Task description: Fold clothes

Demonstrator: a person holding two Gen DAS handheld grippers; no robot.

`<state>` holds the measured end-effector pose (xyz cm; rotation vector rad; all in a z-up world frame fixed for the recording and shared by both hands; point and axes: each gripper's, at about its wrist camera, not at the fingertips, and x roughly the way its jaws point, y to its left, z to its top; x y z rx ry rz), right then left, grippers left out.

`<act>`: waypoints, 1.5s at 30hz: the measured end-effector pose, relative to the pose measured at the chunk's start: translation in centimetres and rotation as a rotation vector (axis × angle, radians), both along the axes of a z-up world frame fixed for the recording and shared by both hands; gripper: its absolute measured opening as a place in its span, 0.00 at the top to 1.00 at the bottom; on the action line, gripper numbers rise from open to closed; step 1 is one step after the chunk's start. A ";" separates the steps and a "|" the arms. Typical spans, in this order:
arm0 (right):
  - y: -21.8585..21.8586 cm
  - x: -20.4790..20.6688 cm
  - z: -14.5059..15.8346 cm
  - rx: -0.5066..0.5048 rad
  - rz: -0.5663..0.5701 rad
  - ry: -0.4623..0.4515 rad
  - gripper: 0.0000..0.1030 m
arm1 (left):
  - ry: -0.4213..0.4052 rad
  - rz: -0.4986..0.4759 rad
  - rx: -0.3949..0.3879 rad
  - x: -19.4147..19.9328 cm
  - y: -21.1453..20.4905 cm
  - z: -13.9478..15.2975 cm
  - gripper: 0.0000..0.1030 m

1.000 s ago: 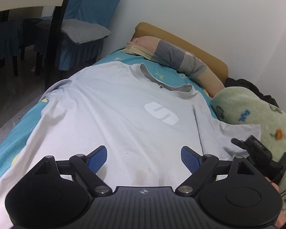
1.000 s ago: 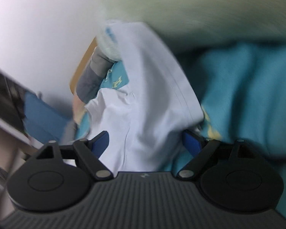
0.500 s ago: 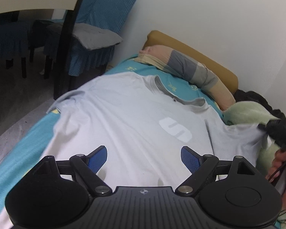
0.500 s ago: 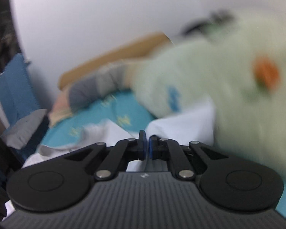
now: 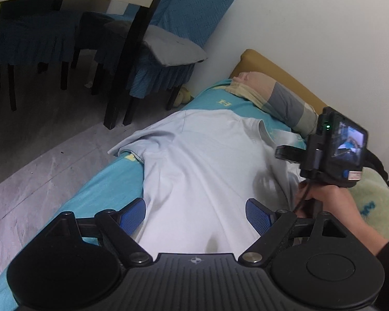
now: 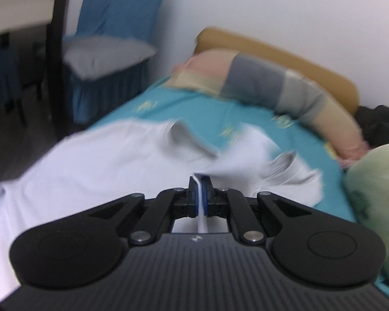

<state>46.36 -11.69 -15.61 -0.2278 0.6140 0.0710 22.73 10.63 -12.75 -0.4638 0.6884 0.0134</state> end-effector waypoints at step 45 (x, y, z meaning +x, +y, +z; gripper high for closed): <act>-25.4 -38.8 8.0 0.715 -0.279 0.025 0.29 | 0.435 -0.780 -0.332 -13.3 -25.4 -6.9 0.98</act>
